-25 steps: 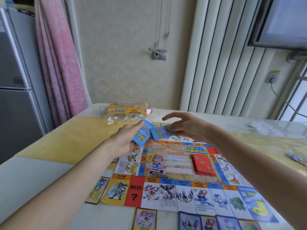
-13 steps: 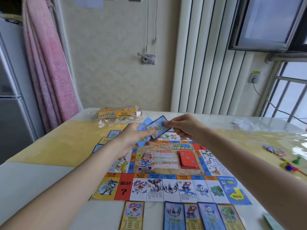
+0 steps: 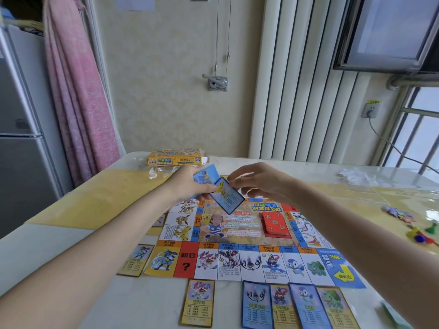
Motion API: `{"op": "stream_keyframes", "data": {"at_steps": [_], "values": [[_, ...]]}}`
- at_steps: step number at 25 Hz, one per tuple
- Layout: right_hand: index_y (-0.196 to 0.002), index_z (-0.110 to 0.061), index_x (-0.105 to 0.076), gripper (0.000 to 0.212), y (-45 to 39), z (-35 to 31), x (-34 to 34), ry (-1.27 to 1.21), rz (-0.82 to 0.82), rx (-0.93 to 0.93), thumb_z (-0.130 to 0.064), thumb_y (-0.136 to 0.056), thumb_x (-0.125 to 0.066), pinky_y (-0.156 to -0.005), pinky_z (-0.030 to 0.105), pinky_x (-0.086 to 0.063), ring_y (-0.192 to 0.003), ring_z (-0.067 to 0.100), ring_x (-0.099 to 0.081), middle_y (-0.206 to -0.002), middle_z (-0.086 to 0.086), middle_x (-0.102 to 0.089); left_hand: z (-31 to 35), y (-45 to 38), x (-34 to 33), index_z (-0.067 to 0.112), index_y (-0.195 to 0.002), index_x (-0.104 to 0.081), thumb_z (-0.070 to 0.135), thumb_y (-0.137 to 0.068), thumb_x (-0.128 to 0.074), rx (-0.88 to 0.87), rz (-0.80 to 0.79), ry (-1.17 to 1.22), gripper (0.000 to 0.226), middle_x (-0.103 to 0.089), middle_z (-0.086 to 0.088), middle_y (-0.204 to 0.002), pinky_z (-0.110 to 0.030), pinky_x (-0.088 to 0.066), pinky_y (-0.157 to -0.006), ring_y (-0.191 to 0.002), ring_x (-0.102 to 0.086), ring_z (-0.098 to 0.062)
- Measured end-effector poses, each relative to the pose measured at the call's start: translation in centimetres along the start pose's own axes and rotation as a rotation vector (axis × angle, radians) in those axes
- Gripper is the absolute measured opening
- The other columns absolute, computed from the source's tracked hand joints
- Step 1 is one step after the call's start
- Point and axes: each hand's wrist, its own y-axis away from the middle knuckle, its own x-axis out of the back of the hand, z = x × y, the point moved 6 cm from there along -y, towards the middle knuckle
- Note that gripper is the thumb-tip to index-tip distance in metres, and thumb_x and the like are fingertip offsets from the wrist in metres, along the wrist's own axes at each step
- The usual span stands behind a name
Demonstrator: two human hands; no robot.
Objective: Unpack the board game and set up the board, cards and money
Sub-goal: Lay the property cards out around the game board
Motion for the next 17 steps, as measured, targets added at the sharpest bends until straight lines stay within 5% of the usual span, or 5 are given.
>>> {"op": "stream_keyframes", "data": {"at_steps": [5, 9, 13, 17], "values": [[-0.089, -0.005, -0.059, 0.014, -1.8, -1.5, -5.8, -0.019, -0.085, 0.070, 0.003, -0.079, -0.066, -0.044, 0.019, -0.044, -0.044, 0.012, -0.051, -0.066, 0.013, -0.057, -1.5, 0.9, 3.3, 0.001, -0.082, -0.062, 0.003, -0.078, -0.071, 0.069, -0.051, -0.203, 0.010, -0.065, -0.002, -0.062, -0.012, -0.046, -0.044, -0.042, -0.058, -0.001], [-0.100, -0.008, -0.050, 0.027, -2.5, -1.2, -12.0, -0.137, -0.211, -0.043, 0.009, -0.082, -0.060, -0.062, 0.028, -0.059, -0.065, 0.026, -0.067, -0.084, 0.018, -0.060, -4.6, 1.3, 7.8, -0.010, -0.099, -0.062, 0.001, -0.078, -0.071, 0.119, 0.159, -0.191, 0.026, -0.069, -0.016, -0.080, -0.016, -0.049, -0.050, -0.057, -0.063, -0.012], [-0.098, -0.010, -0.045, 0.027, -4.1, 0.1, -15.9, -0.176, -0.043, -0.096, 0.002, -0.082, -0.064, -0.065, 0.041, -0.059, -0.080, 0.039, -0.069, -0.089, 0.020, -0.062, -8.2, 2.3, 9.9, -0.008, -0.088, -0.064, -0.001, -0.081, -0.066, 0.272, 0.163, -0.235, 0.010, -0.069, -0.022, -0.087, -0.018, -0.050, -0.050, -0.056, -0.061, -0.015], [-0.103, -0.008, -0.042, 0.033, -5.1, 0.5, -18.7, -0.053, 0.068, -0.047, -0.005, -0.080, -0.065, -0.071, 0.050, -0.056, -0.086, 0.039, -0.065, -0.094, 0.014, -0.053, -10.9, 2.9, 9.4, -0.005, -0.085, -0.062, -0.001, -0.084, -0.060, 0.378, 0.137, -0.257, 0.004, -0.064, -0.016, -0.072, -0.022, -0.050, -0.050, -0.051, -0.060, -0.015]]}}
